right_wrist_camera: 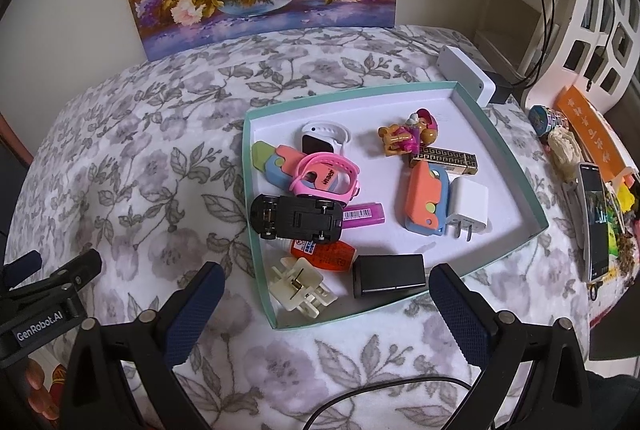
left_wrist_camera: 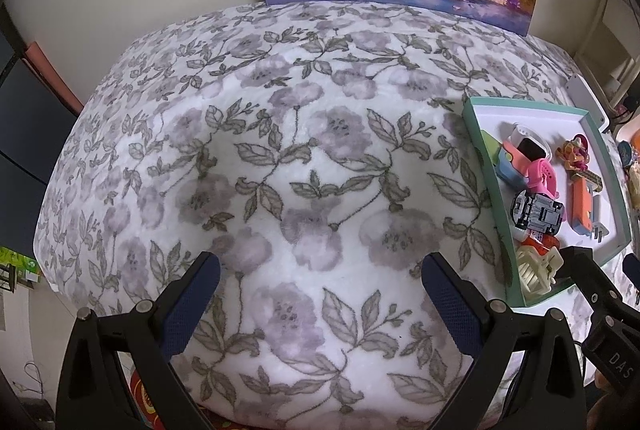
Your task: Organize rigid objects
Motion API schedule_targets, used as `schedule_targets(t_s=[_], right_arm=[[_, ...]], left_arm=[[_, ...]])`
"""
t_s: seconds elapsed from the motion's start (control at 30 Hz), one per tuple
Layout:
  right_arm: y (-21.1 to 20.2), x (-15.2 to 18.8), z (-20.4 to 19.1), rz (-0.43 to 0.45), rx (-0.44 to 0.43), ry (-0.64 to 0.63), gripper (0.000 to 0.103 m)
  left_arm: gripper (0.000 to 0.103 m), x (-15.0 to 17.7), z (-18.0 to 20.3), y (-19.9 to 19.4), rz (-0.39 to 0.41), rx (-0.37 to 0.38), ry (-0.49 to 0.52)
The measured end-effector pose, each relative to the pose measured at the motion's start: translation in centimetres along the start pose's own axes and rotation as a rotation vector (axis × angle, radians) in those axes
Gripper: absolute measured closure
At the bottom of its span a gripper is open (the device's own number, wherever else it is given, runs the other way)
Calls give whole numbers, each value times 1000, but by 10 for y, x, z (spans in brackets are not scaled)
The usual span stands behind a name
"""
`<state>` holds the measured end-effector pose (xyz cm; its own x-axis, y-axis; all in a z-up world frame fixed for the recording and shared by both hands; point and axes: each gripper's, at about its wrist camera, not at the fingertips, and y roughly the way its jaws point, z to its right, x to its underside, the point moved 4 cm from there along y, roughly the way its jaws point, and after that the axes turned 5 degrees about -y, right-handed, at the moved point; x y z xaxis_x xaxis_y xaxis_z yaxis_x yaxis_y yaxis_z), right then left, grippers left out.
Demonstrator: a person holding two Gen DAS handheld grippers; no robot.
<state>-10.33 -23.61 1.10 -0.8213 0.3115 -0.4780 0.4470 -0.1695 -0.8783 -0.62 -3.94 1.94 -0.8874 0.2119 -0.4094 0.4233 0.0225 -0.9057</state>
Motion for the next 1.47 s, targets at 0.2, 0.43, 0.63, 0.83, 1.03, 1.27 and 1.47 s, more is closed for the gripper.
schedule_targets(t_s=[0.2,0.43,0.63,0.83,1.03,1.27,1.47], right_arm=[[1,0,0,-1,0,-3,0],[0,1,0,-1,-1,-7,0],[1,1,-1,-3,-1,-13,0],[1,1,-1,-4,-2,-19,0],[1,1,0,-5,-3,-22,0],[1,1,-1,-6,-2,-21,0],[1,1,-1,-6,-1,-20,0]], left_arm=[[2,0,0,0,-3,1,4],[2,0,0,0,-2,-1,3],[2,0,-1,0,-2,-1,4],[2,0,-1,0,-1,-1,5],[2,0,0,0,-1,-1,3],[2,0,-2,-2,2,7,-2],[2,-1,0,-2,-1,14,-8]])
